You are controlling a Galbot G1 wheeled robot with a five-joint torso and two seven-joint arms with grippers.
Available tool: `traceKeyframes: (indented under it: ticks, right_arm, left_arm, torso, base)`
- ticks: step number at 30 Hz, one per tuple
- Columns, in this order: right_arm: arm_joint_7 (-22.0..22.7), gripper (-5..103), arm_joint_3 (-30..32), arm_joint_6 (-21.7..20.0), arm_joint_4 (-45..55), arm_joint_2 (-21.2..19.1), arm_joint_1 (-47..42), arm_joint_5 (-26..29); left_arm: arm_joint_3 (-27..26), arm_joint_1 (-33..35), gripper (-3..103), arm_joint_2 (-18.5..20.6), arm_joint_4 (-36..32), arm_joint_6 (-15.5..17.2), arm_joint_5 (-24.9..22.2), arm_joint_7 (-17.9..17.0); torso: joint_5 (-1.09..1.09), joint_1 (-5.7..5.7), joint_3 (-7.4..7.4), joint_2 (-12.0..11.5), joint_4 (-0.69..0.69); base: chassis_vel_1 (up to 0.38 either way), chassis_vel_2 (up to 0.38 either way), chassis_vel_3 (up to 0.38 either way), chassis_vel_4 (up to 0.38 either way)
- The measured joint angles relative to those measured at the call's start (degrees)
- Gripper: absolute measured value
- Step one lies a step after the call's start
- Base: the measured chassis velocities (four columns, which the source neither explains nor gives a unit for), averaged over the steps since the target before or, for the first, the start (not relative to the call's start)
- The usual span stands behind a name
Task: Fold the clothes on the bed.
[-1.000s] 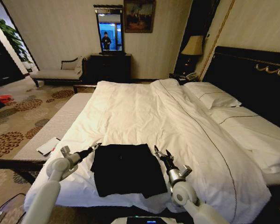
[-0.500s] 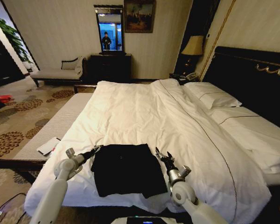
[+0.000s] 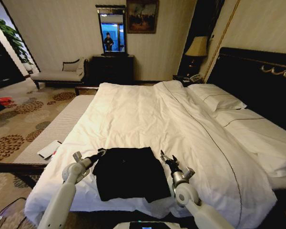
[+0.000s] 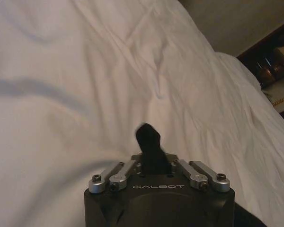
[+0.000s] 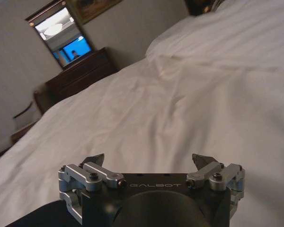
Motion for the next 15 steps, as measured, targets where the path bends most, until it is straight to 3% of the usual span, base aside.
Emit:
traceKeyframes:
  ticks: [5, 15]
  right_arm:
    - [-2.3, 100, -4.4, -0.4, -2.3, 1.2, 4.5, 2.6]
    - [-3.1, 100, -11.0, -0.9, -8.7, 4.9, 13.2, 3.4]
  left_arm:
    - [-1.3, -0.9, 4, 0.7, 0.5, -0.4, -0.6, 0.0]
    - [-2.8, -0.2, 4, 1.4, 0.5, -0.8, -0.8, -0.2]
  torso:
    - [-0.01, 0.00, 0.00, 0.0, -0.01]
    - [-0.01, 0.00, 0.00, 0.0, 0.01]
  base:
    - [0.000, 0.000, 0.000, 0.000]
    - [0.000, 0.000, 0.000, 0.000]
